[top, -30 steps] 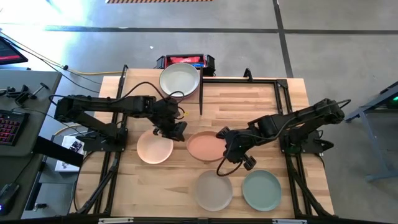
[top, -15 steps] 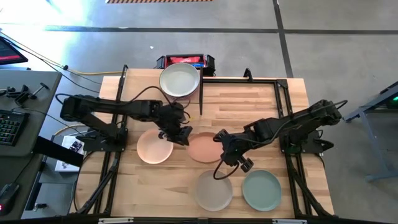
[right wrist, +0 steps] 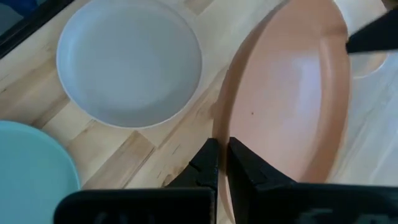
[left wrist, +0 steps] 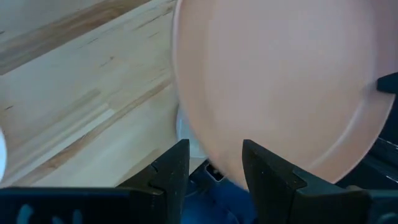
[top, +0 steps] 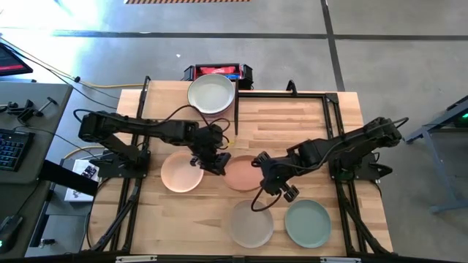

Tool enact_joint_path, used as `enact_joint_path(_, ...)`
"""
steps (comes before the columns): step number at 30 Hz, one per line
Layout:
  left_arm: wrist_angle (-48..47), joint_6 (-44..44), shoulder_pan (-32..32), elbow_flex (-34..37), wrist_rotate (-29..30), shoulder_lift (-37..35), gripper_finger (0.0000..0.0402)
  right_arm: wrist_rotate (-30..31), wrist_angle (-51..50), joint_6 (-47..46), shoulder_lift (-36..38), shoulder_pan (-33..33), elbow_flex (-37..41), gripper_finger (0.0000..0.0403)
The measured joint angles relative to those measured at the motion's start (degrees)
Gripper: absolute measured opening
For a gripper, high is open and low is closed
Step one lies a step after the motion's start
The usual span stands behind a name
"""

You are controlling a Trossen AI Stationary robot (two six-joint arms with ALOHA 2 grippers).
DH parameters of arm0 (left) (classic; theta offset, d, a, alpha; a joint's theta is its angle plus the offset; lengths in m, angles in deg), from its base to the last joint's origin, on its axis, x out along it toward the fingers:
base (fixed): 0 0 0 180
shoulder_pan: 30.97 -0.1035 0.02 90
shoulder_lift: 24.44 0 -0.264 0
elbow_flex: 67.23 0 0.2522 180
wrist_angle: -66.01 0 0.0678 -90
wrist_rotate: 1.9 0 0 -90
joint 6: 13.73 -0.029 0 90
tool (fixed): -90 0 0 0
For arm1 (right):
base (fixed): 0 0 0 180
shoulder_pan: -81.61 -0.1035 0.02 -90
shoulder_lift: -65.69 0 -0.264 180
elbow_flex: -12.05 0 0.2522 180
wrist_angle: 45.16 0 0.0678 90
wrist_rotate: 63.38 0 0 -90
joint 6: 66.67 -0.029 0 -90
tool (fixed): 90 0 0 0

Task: Place and stack plates onto a shelf
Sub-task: Put the orange plate on the shelf

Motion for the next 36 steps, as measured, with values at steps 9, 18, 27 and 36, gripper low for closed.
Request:
enact_joint_path(9,0.1,-0.9,-0.1,0.0,-0.7,0.0,0.0135,0.0,-1.5,-0.1,0.0,0.0,0.0,0.0000)
enact_joint_path(18,0.0,-1.0,-0.1,0.0,0.4,0.2,0.0135,0.3,-0.5,-0.1,0.0,0.0,0.0,0.0000)
enact_joint_path(27,-0.3,-3.4,-0.1,0.0,2.9,0.2,0.0099,1.7,-0.3,-0.1,0.0,0.1,0.0,0.0000)
enact_joint_path(36,-0.1,-5.6,-0.2,0.0,6.2,0.2,0.0018,1.4,0.2,-1.1,0.0,0.0,0.0,0.0000)
